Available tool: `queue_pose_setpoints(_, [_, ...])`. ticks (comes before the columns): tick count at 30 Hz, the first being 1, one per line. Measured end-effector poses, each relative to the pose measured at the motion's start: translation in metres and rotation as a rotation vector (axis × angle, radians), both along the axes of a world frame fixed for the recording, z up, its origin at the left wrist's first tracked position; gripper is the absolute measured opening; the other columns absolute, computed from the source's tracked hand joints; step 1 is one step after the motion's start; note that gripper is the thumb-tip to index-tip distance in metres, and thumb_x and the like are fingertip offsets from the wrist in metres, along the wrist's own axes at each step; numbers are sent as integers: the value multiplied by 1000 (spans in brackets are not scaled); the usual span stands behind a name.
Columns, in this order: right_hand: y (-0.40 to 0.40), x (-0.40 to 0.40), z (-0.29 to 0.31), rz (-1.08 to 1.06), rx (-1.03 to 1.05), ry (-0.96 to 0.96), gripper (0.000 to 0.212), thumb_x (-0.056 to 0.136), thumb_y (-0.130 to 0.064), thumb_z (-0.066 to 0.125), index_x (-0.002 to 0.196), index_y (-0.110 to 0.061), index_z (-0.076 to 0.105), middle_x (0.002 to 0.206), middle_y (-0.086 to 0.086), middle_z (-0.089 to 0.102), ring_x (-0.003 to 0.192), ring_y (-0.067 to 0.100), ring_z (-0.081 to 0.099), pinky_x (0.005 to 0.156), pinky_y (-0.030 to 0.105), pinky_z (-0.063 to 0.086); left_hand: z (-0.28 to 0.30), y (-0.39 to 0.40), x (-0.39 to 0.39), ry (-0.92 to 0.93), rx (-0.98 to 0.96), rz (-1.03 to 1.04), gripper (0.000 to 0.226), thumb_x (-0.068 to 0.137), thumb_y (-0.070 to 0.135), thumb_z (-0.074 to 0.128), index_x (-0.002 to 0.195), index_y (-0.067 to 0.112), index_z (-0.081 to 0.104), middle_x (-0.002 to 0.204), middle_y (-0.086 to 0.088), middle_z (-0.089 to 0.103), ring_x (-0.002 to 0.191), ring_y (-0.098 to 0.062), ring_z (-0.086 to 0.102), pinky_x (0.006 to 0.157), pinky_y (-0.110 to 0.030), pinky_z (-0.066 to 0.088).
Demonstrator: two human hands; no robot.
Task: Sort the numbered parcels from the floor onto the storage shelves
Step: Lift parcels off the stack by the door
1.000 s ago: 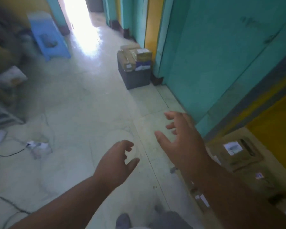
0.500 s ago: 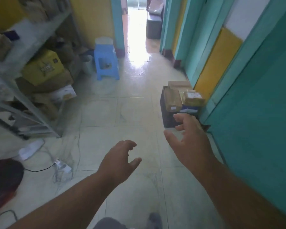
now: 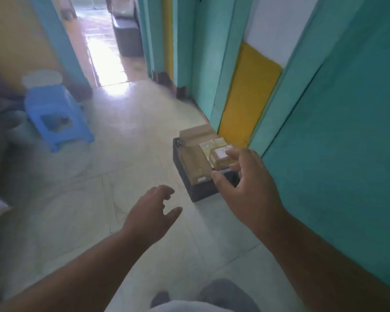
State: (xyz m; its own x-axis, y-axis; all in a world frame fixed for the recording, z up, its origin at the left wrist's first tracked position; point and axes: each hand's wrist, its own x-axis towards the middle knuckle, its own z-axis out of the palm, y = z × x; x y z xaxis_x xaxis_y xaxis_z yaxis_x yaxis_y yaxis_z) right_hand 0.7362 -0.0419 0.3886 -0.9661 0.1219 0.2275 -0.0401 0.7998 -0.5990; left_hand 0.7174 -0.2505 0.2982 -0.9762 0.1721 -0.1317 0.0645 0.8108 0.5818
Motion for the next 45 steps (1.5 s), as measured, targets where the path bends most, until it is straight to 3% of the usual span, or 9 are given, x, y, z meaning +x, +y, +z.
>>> queue_pose_setpoints(5, [51, -87, -24, -196, -17, -1, 44, 88, -36, 68, 126, -19, 54, 121, -1, 58, 100, 8, 54, 62, -1, 35, -14, 53, -126, -30, -20, -162, 44, 89, 44, 68, 128, 30, 52, 119, 9, 59, 92, -8, 60, 75, -22, 52])
queue_pose_setpoints(8, [82, -152, -44, -235, -1, -19, 46, 89, -37, 67, 128, -17, 53, 120, 1, 58, 100, 9, 54, 61, 2, 33, -31, 79, -189, -79, -3, -175, 45, 90, 43, 68, 130, 29, 52, 121, 10, 58, 93, -8, 59, 68, -13, 44])
queue_pose_setpoints(16, [113, -307, -65, -332, 8, -88, 48, 88, -35, 69, 127, -13, 53, 118, 6, 60, 98, 10, 55, 65, 4, 33, -55, 88, -350, -197, -90, -273, 46, 89, 46, 67, 130, 33, 50, 116, 14, 57, 90, -4, 58, 67, -14, 47])
queue_pose_setpoints(24, [102, -386, -133, -592, -5, -261, 49, 88, -35, 69, 129, -14, 54, 122, 6, 58, 103, 15, 59, 64, 4, 31, -125, 144, -508, -356, -74, -560, 38, 92, 32, 65, 125, 16, 55, 115, -6, 66, 101, -26, 64, 87, -40, 55])
queue_pose_setpoints(28, [107, -412, -166, -661, -19, -376, 49, 89, -34, 68, 130, -14, 52, 124, 7, 57, 104, 15, 59, 61, 5, 30, -160, 163, -543, -499, -164, -557, 46, 92, 44, 61, 133, 27, 48, 119, 3, 61, 102, -21, 62, 86, -42, 56])
queue_pose_setpoints(32, [131, -434, -226, -742, -99, -457, 46, 90, -35, 67, 128, -16, 51, 127, 5, 56, 100, 13, 59, 61, 8, 31, -222, 181, -550, -652, -175, -471, 41, 88, 46, 64, 121, 25, 53, 104, 4, 64, 90, -18, 62, 83, -43, 57])
queue_pose_setpoints(36, [164, -448, -311, -792, -132, -586, 45, 89, -38, 68, 127, -18, 51, 127, 4, 55, 96, 15, 59, 58, 14, 34, -296, 202, -547, -792, -142, -281, 55, 89, 41, 65, 137, 23, 46, 105, 2, 63, 87, -17, 64, 72, -32, 56])
queue_pose_setpoints(41, [216, -469, -408, -789, -56, -734, 66, 89, -42, 67, 144, -18, 40, 142, 9, 45, 118, 27, 55, 83, 33, 45, -365, 239, -553, -878, -45, -167, 67, 90, 45, 65, 148, 35, 32, 101, -1, 70, 78, -16, 70, 54, -25, 51])
queue_pose_setpoints(45, [244, -486, -454, -795, -234, -891, 79, 94, -39, 63, 156, -17, 20, 159, 7, 28, 140, 27, 38, 108, 41, 36, -390, 265, -556, -1048, 125, 2, 64, 91, 38, 68, 147, 39, 38, 101, -2, 69, 86, -17, 73, 81, -40, 62])
